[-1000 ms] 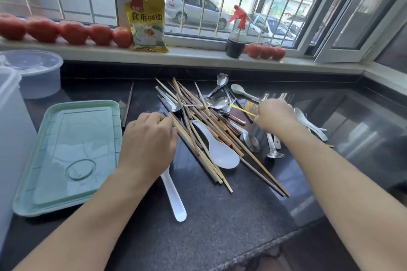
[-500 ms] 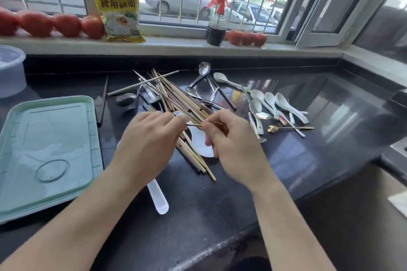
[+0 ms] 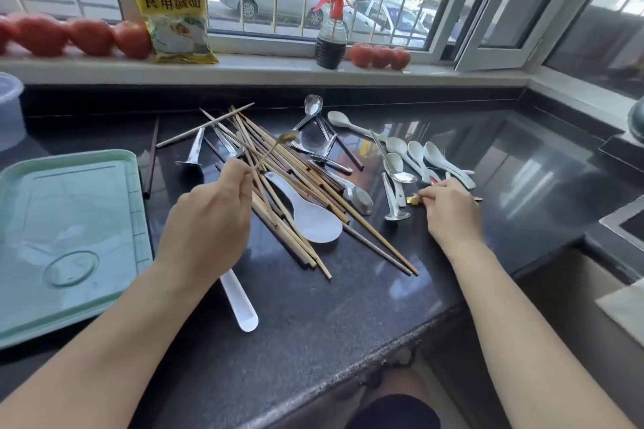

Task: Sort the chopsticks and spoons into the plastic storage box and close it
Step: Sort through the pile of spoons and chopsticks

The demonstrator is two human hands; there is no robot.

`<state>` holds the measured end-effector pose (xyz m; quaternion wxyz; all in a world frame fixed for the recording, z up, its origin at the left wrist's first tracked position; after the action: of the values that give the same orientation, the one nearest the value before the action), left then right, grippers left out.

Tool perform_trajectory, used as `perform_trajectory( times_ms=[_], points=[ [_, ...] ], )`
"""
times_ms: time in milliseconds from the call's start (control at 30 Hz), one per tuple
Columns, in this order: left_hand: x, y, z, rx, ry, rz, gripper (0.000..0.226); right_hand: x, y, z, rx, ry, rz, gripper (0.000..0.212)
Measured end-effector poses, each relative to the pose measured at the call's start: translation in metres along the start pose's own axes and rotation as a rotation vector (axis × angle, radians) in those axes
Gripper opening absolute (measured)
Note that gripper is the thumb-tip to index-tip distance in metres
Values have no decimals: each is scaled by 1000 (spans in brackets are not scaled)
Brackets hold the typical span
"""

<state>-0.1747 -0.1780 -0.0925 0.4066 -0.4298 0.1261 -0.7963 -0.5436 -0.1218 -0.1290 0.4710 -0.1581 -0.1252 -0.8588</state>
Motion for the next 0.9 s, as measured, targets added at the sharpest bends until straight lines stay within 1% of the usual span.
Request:
perform_trajectory(
  times_ms=[67, 133, 233, 300, 333, 367, 400, 433, 467, 500, 567, 633, 733, 767, 800, 833, 900],
  points=[
    [-1, 1, 1, -14, -11, 8, 28, -1, 1, 1, -8, -55, 10, 20],
    [-2, 1, 2, -21, -20, 8, 27, -4, 3, 6, -8, -166, 33, 20],
    [-1, 1, 2, -46, -32, 15, 26, -15, 14, 25, 43, -398, 95, 20],
    [-2, -8, 7, -67, -69, 22, 23, -25, 31, 50, 74, -571, 124, 23],
    [-3, -14, 13, -109, -114, 42, 22, -31, 47, 66, 110, -648, 160, 21],
    [-4, -23, 22, -218, -177, 104, 21, -37, 68, 86, 169, -706, 218, 17],
    [-3, -31, 35, -369, -248, 185, 21, -40, 94, 107, 249, -738, 287, 14],
    [0, -39, 49, -539, -304, 276, 22, -42, 122, 130, 347, -734, 343, 14],
    [2, -46, 67, -687, -328, 354, 24, -41, 151, 154, 467, -704, 379, 14],
    [5, -52, 87, -785, -329, 408, 25, -41, 180, 175, 609, -651, 389, 15],
    [9, -53, 137, -840, -305, 459, 27, -38, 239, 210, 925, -470, 344, 12],
    [9, -45, 202, -790, -332, 447, 28, -44, 299, 239, 1189, -293, 329, 6],
    [-7, -20, 315, -598, -530, 421, 24, -70, 395, 273, 1467, 33, 466, 22],
    [-17, -6, 347, -566, -599, 438, 24, -82, 426, 278, 1487, 155, 527, 27],
    [-29, 11, 372, -537, -645, 484, 24, -94, 456, 277, 1447, 270, 592, 29],
    [-43, 29, 389, -504, -666, 551, 25, -108, 484, 272, 1339, 365, 661, 26],
    [-73, 65, 407, -474, -655, 699, 26, -136, 532, 246, 1071, 539, 771, 16]
  ],
)
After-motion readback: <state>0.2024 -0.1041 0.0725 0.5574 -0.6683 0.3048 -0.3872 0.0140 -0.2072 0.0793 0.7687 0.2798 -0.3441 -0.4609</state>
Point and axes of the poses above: each hand's wrist, its own x-axis towards the middle knuckle, its own z-axis out of the back of the hand, y = z × x, the point moved 5 cm from there along x, towards the middle knuckle, and after that the axes turned 11 degrees about -x, right-handed, at the moved point
